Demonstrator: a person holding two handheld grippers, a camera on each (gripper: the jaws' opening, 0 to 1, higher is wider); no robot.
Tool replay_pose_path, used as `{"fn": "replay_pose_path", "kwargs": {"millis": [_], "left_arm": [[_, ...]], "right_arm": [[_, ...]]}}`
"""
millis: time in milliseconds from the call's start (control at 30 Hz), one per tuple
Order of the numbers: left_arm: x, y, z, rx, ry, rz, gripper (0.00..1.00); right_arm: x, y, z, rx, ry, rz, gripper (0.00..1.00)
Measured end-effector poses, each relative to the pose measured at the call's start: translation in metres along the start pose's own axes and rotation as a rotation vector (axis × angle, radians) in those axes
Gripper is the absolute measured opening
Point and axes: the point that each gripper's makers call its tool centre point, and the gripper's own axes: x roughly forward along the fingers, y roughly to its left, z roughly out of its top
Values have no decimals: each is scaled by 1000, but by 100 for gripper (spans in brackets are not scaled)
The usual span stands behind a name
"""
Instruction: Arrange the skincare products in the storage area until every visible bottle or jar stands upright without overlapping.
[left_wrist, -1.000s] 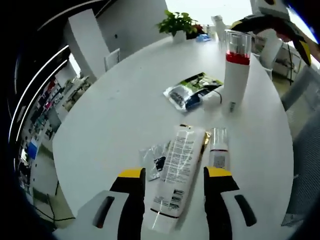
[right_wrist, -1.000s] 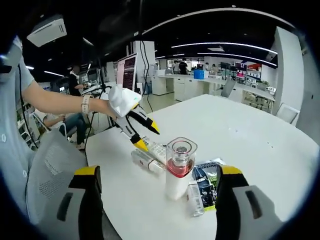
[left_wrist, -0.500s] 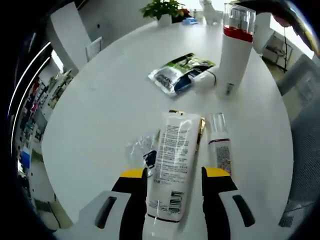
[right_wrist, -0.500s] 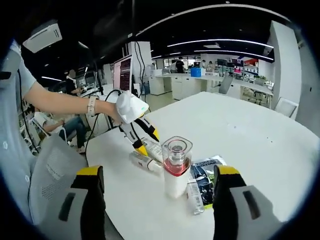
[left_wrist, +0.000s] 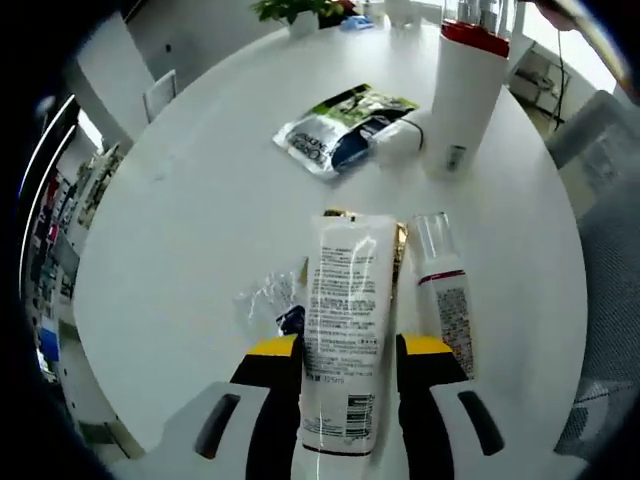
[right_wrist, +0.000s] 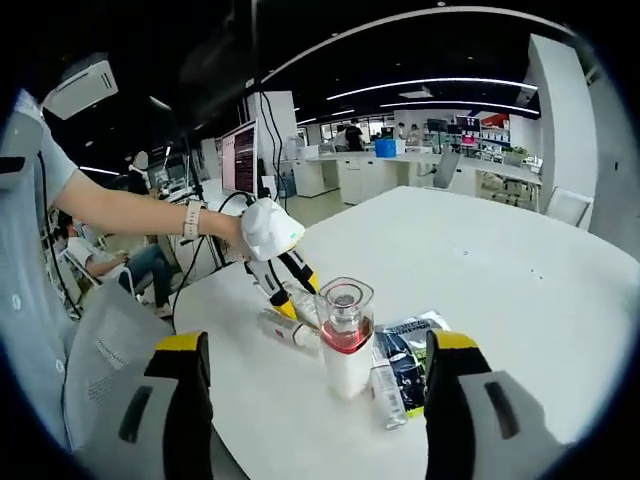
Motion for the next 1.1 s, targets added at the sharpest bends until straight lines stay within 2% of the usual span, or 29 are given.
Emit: {"fn": "replay_pose_path", "kwargs": {"millis": [33,200,400,500,600,900,1033,1100], "left_arm": [[1,-2,1,30,0,-19,34],[3,-3,1,20,20,-50,34],[4,-2,0,-4,8,-104,34],[5,-1,-1,-32,25,-113,30],[5,-2,1,-5,44,-124,30],[5,3,3,-75,76,-179,28],[4,-3,4,-90,82,-184,27],[2,-11,6,-106,70,-221,27]], "right_arm": [[0,1,0,5,1,6,89],[-1,-1,-4,3,10,-4,89],[-2,-3,-6,11,18,-9,89],[-4,-4,-5,14,16,-13,89],[-4,-4,-7,14,23,-15,89],[-4,-4,-11,20,34,-18,88],[-5,-7,-13,29,38,-24,87],[-4,-6,-16,34,45,-19,87]]}}
